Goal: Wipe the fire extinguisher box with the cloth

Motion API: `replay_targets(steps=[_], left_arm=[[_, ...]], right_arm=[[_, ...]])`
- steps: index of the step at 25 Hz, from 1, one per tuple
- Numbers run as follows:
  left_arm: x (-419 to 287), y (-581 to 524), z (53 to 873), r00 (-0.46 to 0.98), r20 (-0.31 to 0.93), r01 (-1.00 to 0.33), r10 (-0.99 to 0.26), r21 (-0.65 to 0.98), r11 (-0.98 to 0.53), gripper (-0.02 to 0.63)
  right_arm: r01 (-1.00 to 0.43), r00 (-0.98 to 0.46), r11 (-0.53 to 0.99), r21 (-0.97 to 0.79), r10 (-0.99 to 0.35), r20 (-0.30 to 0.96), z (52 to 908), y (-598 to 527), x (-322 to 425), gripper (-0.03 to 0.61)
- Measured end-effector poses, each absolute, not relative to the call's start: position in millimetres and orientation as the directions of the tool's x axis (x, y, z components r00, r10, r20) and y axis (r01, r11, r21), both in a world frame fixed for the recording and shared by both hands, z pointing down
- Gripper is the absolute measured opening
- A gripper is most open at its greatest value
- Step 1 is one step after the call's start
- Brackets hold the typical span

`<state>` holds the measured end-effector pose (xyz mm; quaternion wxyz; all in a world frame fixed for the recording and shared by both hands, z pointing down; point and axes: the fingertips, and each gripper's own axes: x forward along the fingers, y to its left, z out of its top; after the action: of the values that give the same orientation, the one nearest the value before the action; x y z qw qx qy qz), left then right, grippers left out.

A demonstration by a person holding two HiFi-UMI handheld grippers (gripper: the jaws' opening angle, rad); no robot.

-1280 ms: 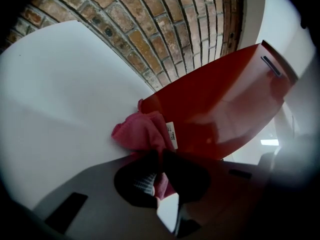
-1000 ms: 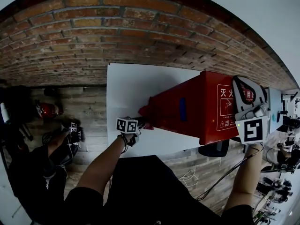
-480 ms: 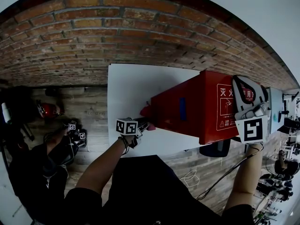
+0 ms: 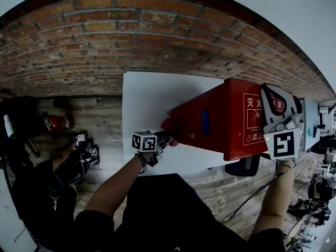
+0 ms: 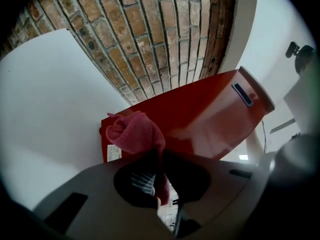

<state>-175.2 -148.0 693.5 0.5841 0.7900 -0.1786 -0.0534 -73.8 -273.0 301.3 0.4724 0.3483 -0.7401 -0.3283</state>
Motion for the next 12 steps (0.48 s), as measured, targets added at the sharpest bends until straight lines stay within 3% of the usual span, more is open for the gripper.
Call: replay_targets(steps=[12], left_arm=[[-173.0,-146.9,653.1,0.940,0.036,-0.138,-0.339,0.949,-0.283,0.063]], right_arm=[[-0.199,-0.310,0.541,0.817,-0.826,0.472,301.4,-273.0,-73.4,0.020]])
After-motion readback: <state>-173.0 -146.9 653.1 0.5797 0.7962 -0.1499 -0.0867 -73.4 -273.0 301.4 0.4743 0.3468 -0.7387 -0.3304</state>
